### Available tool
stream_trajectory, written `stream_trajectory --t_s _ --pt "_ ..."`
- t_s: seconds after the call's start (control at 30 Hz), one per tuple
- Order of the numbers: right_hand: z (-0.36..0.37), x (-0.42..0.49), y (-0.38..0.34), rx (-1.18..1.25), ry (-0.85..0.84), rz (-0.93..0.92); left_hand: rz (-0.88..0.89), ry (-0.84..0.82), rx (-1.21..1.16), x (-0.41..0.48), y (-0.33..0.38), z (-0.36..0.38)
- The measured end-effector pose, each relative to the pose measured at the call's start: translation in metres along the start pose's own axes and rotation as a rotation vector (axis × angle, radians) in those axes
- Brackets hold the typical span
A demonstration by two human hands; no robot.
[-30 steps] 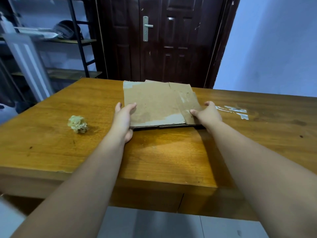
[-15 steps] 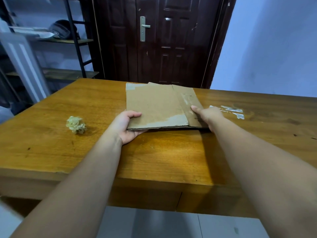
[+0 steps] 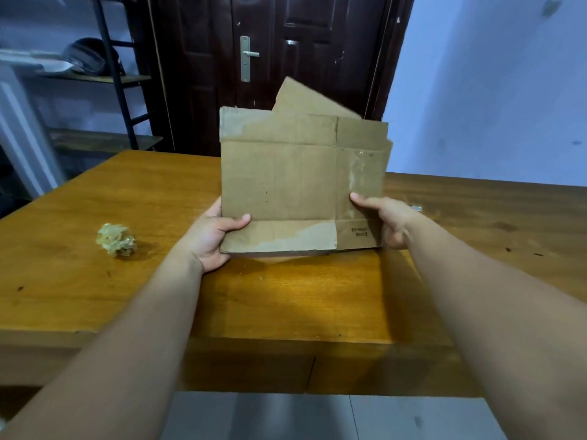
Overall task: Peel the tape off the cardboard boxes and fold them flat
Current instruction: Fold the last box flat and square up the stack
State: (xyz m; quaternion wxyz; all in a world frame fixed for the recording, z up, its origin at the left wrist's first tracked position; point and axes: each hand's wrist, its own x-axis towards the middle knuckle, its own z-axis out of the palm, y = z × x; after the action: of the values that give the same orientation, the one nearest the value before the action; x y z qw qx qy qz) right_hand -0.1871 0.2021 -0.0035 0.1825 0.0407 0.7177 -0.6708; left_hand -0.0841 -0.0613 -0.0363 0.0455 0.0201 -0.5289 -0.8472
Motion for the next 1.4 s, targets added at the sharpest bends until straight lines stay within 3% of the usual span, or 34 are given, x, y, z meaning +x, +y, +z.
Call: stream_trajectory --t_s 0.23,0.43,0.73,0.93,1.2,1.27,1.33,1.4 --pt "-0.016 -0.024 0.010 0.125 0.031 -0.164 0.199 0.049 0.537 -0.002 -0.002 0.011" --pt "-0.014 -0.040 0.020 0.112 0.012 -0.233 0.303 0.164 0.462 -0.016 0.020 0.034" --pt "-0.031 -0.064 0.014 -0.005 -0.054 -0.228 0.222 0.107 0.352 -0.032 0.029 0.050" --pt "-0.041 -0.081 0.011 0.146 -0.102 -0.233 0.129 -0.042 0.428 -0.045 0.039 0.056" --pt "-0.041 -0.089 0.011 0.218 -0.103 -0.309 0.066 -0.011 0.136 -0.049 0.034 0.050" --pt "-0.042 -0.090 0.008 0.192 -0.089 -0.329 0.172 0.120 0.158 -0.047 0.039 0.053" --pt "-0.041 -0.088 0.005 0.164 -0.079 -0.340 0.460 0.381 0.222 -0.046 0.052 0.066" --pt "-0.041 -0.086 0.002 0.124 -0.075 -0.337 0.808 0.566 0.455 -0.049 0.070 0.089"
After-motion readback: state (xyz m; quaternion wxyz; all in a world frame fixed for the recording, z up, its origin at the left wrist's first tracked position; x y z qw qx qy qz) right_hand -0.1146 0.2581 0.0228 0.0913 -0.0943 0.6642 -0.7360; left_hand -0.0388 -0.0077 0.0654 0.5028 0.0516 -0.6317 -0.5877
